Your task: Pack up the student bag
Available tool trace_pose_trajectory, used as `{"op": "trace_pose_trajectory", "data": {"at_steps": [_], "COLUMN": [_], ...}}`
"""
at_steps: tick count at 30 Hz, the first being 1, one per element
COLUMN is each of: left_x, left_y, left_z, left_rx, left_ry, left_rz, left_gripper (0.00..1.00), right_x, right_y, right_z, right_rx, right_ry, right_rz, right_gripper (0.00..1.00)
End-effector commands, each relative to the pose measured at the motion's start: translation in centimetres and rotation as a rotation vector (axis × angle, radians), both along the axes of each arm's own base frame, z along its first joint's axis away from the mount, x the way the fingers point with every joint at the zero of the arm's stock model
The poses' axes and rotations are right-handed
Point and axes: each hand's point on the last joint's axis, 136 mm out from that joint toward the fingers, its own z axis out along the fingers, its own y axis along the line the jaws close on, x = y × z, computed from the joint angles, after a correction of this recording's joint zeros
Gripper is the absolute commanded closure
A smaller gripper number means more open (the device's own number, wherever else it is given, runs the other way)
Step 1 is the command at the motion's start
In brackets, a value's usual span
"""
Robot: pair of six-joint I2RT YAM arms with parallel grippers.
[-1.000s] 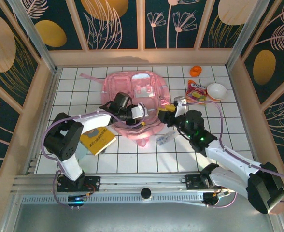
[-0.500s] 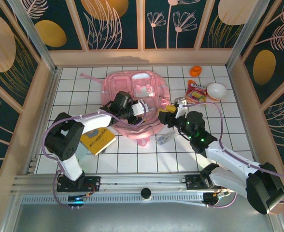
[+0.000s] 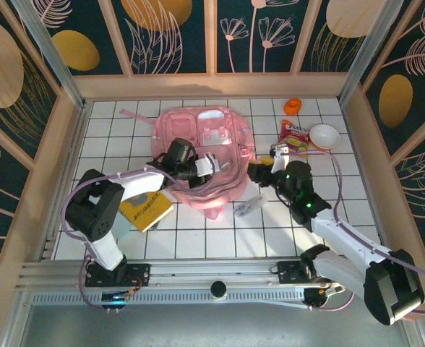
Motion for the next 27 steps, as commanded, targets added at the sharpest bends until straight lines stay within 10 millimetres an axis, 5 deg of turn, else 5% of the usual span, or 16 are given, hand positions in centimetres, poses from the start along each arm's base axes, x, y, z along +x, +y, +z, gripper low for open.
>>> {"op": "trace_pose_trajectory", "data": {"at_steps": [1,11,21,27], "left_x": [-0.8,-0.2,0.5,0.3], "left_y": [-0.5,2.7,3.5,3.5], "left_z": [7.5,16.5,19.3,19.1], "left_rx": [-0.188,-0.351,-0.402,-0.399], "left_ry": [-0.014,-0.138,-0.176,-0.176], "left_rz": [-0.116,-0.137,-0.175,-0.193], "left_gripper": [1.0,1.0,1.0,1.0], "right_x": [0.5,3.7,5.8,7.4], "right_y": [-0.2,-3.4,-1.7,-0.5], "right_z": [1.6,-1.5,-8.7,-9.0], "right_rx": [-0.115,-0.38,-0.534,-0.505], "right_ry": [-0.078,-0.128,-0.009,-0.043], "right_rz": [0.095,0.237,0.496,0.56], "right_gripper": [0.46,0.47,0.47,0.47]}}
